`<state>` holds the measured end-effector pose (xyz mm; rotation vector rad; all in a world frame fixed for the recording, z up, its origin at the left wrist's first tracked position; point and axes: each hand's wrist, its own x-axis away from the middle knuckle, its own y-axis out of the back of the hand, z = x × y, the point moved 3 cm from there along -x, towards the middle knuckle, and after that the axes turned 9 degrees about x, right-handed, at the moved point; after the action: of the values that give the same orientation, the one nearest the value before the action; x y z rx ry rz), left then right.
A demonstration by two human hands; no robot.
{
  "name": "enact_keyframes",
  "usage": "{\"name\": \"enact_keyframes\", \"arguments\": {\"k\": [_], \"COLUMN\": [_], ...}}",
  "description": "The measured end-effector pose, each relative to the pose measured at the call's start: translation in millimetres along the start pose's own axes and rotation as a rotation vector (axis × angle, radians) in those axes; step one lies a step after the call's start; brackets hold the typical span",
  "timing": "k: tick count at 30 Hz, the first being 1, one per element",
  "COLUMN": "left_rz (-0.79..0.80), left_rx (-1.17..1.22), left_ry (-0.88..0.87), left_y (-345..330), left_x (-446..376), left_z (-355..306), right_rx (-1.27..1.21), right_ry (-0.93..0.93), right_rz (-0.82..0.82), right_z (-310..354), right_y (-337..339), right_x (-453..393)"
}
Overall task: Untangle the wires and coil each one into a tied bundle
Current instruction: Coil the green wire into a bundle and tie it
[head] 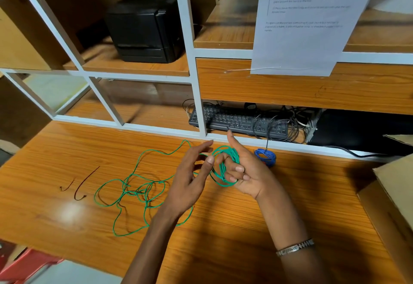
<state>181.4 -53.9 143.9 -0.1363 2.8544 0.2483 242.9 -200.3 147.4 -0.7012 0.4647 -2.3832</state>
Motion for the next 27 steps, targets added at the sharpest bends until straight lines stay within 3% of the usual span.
{"name": "enact_keyframes", "arguments": {"k": [3,10,15,19,23,27], "left_rz": [-0.062,0.152,0.179,0.242,0.303,0.261], "left_rx": [-0.006,-0.454,-0.537,-0.537,-0.327,-0.169], "left_ry": [-0.024,-0.123,-0.195,-0.237,-0.177,-0.059], "left_y": [-6,-21,-20,-22,-28,-30], "left_x": [12,19,16,13,11,7], "left_z": [7,15,2,-8,-16,-22], "right_rx": [-0.225,-0.568,-0.521,-0.323,-0.255,-0.133], "right_ry": [0.027,0.088,0.139,0.127,0.097,0.034], "right_rz": [0.034,0.015,-0.123,-0.259,-0.218,-0.144], "right_z": [2,6,7,5,3,2], "right_y": [8,19,26,32,26,8], "right_x": [-3,-3,-1,-3,-4,1]}}
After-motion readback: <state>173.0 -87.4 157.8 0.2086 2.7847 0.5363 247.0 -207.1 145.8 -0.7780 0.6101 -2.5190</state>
